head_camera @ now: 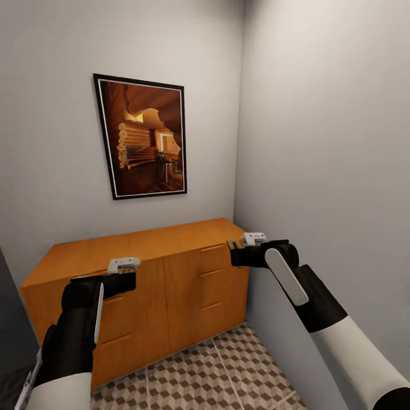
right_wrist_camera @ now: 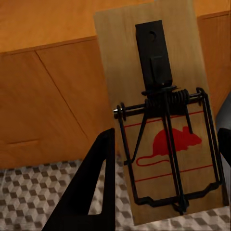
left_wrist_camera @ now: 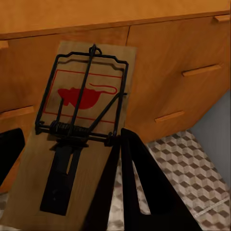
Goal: Take the four mousetraps from the cabinet in the bathroom and place them on the bathroom floor. Make sure all four end up on the same floor surface, and ensure that at least two of them are either under or directly next to the same bathroom sink.
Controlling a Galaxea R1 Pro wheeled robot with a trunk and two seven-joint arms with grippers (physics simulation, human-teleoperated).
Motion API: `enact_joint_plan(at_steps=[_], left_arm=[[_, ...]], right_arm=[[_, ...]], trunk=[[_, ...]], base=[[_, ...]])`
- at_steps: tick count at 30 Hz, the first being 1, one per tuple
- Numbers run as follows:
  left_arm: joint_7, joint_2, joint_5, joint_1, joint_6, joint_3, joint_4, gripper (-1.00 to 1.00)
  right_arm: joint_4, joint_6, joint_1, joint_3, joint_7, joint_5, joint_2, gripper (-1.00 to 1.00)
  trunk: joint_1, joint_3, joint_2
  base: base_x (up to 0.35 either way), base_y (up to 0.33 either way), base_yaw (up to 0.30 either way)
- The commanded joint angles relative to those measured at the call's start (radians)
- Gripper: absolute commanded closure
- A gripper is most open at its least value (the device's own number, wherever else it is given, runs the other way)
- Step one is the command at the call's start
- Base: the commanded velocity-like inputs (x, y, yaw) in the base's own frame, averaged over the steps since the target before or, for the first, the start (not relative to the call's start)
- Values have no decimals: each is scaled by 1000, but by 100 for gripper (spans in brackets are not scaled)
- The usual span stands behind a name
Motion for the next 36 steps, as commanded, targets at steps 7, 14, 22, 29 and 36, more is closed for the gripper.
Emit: enact_joint_plan(at_steps=[7, 14, 22, 29, 36], left_arm=[[-10, -3, -9, 66, 1, 2, -1, 100], [-9, -4, -7, 116, -1, 2, 6, 100], [-6, -4, -5, 164, -8, 2, 37, 100], [34, -4, -4, 168, -112, 2, 127, 100], [134, -4, 41, 168, -163, 3, 247, 100]], right_arm=[[26, 1, -1, 2, -10, -12, 0, 100], [33, 1, -1, 18, -10, -12, 1, 100], [48, 1, -1, 34, -10, -12, 1, 100], [106, 1, -1, 36, -15, 34, 1, 100], [197, 1, 24, 82, -13, 102, 1, 100]], trunk=[[-1, -1, -1], [-1, -1, -1], [-1, -1, -1], [-1, -1, -1], [-1, -1, -1]], base=[[-345, 0, 0], [-345, 0, 0], [-345, 0, 0], [-345, 0, 0], [-345, 0, 0]])
